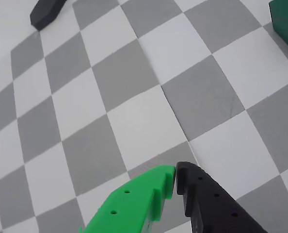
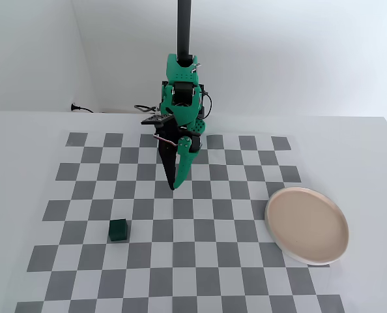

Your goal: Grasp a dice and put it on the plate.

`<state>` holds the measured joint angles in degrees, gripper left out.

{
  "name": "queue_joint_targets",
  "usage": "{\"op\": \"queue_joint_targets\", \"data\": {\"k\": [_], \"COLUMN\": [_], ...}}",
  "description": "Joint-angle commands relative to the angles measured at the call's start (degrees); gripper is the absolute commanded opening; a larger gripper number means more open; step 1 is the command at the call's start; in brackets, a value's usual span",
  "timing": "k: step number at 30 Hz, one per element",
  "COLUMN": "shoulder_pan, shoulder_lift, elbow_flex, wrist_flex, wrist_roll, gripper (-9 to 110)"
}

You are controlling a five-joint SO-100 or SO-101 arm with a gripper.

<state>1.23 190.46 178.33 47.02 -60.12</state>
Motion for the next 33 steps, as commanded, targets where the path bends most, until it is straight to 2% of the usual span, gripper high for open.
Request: {"op": "queue_joint_targets", "data": {"k": [1,6,11,14,22,33], "shoulder_pan": [-0.88,-3.78,-6.33,-7.47,-7.91,-7.03], "shoulder_lift": [0.62,0.70,0.62,0.62,0.53,-1.76], "elbow_flex": [-1.05,-1.05,-1.05,-1.05,-1.41,-2.20], "wrist_flex": [-0.79,-3.78,-4.48,-4.75,-5.80,-10.99], "wrist_roll": [-7.47,-19.51,-25.31,-25.93,-26.37,-27.95], "gripper": [-4,-4,-4,-4,11,12]}}
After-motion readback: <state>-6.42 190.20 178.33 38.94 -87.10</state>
